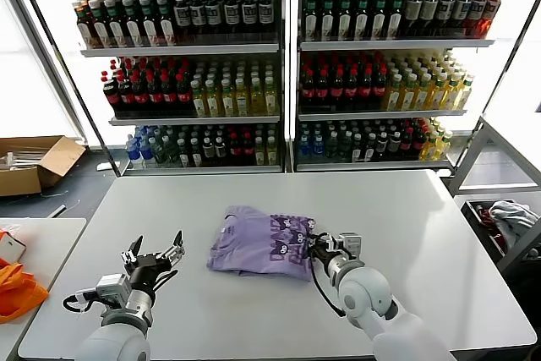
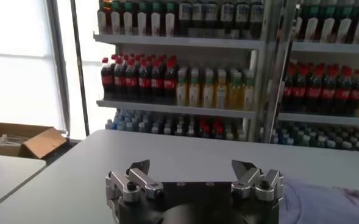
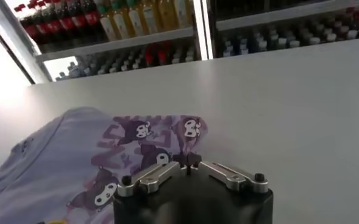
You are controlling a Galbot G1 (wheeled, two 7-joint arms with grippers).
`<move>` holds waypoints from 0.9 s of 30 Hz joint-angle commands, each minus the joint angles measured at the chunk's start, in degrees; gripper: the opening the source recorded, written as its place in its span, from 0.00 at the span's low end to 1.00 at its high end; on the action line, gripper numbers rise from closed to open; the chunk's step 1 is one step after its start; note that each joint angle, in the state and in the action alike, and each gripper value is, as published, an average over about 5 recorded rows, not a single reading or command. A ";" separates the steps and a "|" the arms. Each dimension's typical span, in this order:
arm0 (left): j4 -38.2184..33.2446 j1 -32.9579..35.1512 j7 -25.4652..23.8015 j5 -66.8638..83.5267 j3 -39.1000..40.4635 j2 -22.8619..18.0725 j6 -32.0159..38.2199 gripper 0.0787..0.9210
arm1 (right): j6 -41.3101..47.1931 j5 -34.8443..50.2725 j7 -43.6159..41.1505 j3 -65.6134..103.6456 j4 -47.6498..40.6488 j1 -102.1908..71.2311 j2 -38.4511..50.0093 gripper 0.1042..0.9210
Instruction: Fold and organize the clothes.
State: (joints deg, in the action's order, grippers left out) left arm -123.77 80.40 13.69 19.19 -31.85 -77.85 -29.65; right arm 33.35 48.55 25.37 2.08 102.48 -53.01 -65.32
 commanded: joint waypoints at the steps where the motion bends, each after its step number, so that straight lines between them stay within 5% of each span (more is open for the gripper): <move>1: 0.29 -0.66 -0.13 -0.04 1.62 -0.64 -0.05 0.88 | -0.30 -9.43 -4.65 8.94 0.62 -3.24 4.82 0.04; 11: -0.16 -0.15 -0.28 0.03 2.20 -0.84 -0.02 0.88 | -1.11 -16.92 -6.02 8.97 13.77 -9.38 3.02 0.38; 27: -1.14 1.42 -0.49 0.03 2.44 -0.82 0.10 0.88 | -0.10 -5.79 -0.66 5.50 13.87 -14.75 -2.81 0.87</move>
State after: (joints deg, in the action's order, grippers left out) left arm -124.84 81.41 13.27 19.21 -29.49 -78.72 -29.61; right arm 33.11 37.57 21.97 7.87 114.41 -64.66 -65.97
